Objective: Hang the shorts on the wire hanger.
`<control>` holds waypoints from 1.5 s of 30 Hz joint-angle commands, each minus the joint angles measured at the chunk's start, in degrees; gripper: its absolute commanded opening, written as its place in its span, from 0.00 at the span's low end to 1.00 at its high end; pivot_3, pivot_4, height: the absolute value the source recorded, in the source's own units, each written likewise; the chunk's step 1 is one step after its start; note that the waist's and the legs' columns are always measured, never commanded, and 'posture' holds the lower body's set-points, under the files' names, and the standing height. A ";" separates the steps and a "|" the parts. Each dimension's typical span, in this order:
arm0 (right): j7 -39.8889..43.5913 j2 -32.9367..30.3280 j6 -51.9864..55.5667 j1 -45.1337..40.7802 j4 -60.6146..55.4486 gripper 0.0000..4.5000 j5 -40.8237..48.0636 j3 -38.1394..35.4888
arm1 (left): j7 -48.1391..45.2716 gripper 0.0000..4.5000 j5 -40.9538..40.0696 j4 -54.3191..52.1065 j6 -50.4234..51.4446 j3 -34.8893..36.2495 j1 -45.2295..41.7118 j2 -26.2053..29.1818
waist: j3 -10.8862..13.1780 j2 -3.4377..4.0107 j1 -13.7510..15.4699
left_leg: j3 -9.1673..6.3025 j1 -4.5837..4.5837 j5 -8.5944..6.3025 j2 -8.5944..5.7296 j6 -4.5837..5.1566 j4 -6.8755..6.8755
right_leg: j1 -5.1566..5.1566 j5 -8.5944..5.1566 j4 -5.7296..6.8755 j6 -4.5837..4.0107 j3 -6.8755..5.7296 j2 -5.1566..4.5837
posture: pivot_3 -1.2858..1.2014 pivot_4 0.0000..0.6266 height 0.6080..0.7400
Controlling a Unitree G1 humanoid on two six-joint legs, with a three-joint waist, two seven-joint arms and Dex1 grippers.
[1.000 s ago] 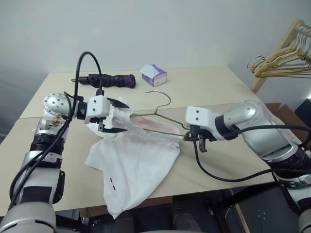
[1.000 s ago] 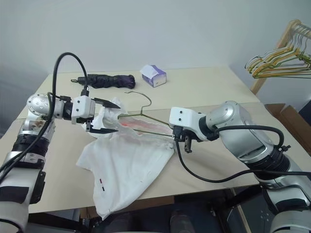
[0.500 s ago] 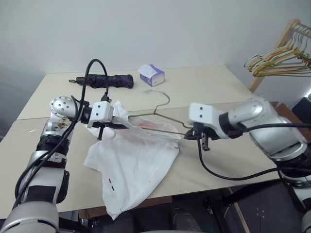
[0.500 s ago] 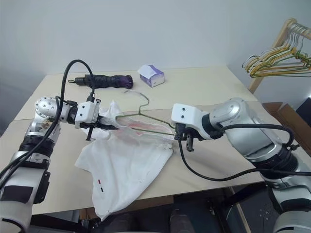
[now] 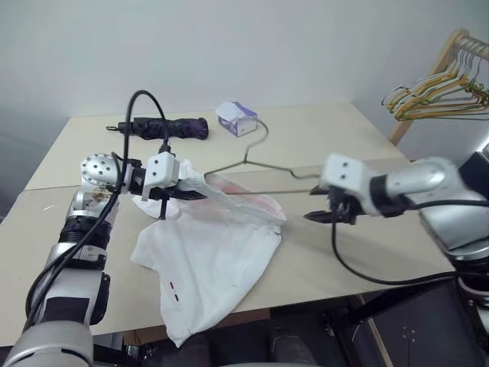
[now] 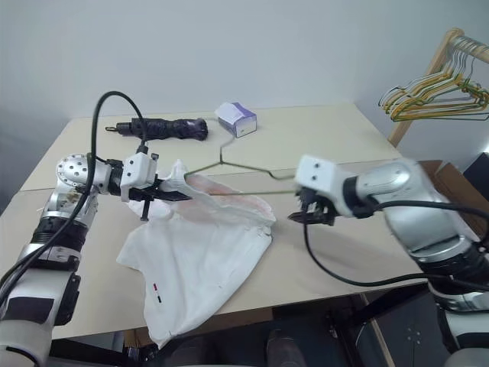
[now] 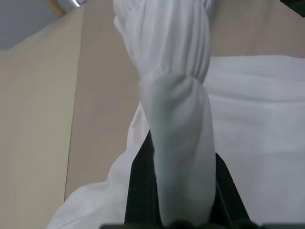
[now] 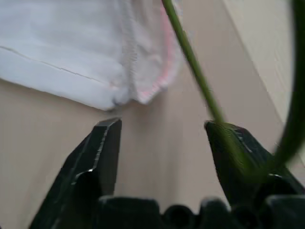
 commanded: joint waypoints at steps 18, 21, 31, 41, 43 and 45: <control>-18.50 27.43 -5.45 19.25 2.17 0.99 7.26 -8.96 | 3.48 0.00 -3.20 -10.06 8.01 3.50 4.21 1.41 | -0.06 -0.08 -1.46 | -0.13 0.12 0.01 0.02 0.00 0.01 | 0.16 0.01 0.03 0.02 0.06 0.10 | 0.48 0.00 1.00; -21.97 31.96 -4.76 17.84 5.96 0.99 6.07 -6.10 | 3.64 0.00 -3.40 -11.06 8.65 3.52 4.75 1.72 | -0.06 -0.08 -1.43 | -0.14 0.11 0.01 0.01 0.01 0.01 | 0.17 0.03 0.03 0.03 0.05 0.10 | 0.48 0.00 1.00; -25.78 40.05 -4.90 14.61 15.97 0.78 8.25 -6.73 | 4.05 0.00 -3.94 -14.21 10.57 3.75 7.03 2.63 | -0.06 -0.08 -1.28 | -0.20 0.12 0.01 -0.02 0.01 0.01 | 0.18 0.04 0.04 0.04 0.03 0.08 | 0.49 0.00 1.00; -25.51 39.19 -4.23 17.03 10.47 0.01 14.51 -13.05 | 5.39 0.00 -4.45 -14.44 13.10 4.28 8.87 3.14 | -0.06 -0.08 -1.14 | -0.29 0.10 0.01 -0.03 0.01 0.01 | 0.19 0.05 0.04 0.06 0.01 0.07 | 0.49 0.00 1.00; -25.20 37.56 -3.71 17.34 9.60 0.00 15.47 -14.31 | 6.28 0.00 -4.10 -13.57 12.61 4.46 9.38 3.20 | -0.06 -0.08 -1.18 | -0.29 0.10 0.01 -0.05 0.01 0.01 | 0.21 0.05 0.02 0.07 0.00 0.06 | 0.48 0.01 1.00; -24.91 35.03 -3.00 17.40 9.02 0.00 16.33 -15.96 | 5.83 0.00 -4.30 -13.86 12.37 4.78 10.82 4.14 | -0.06 -0.08 -1.24 | -0.28 0.11 0.01 -0.05 0.01 0.01 | 0.21 0.05 0.02 0.07 0.01 0.05 | 0.48 0.02 1.00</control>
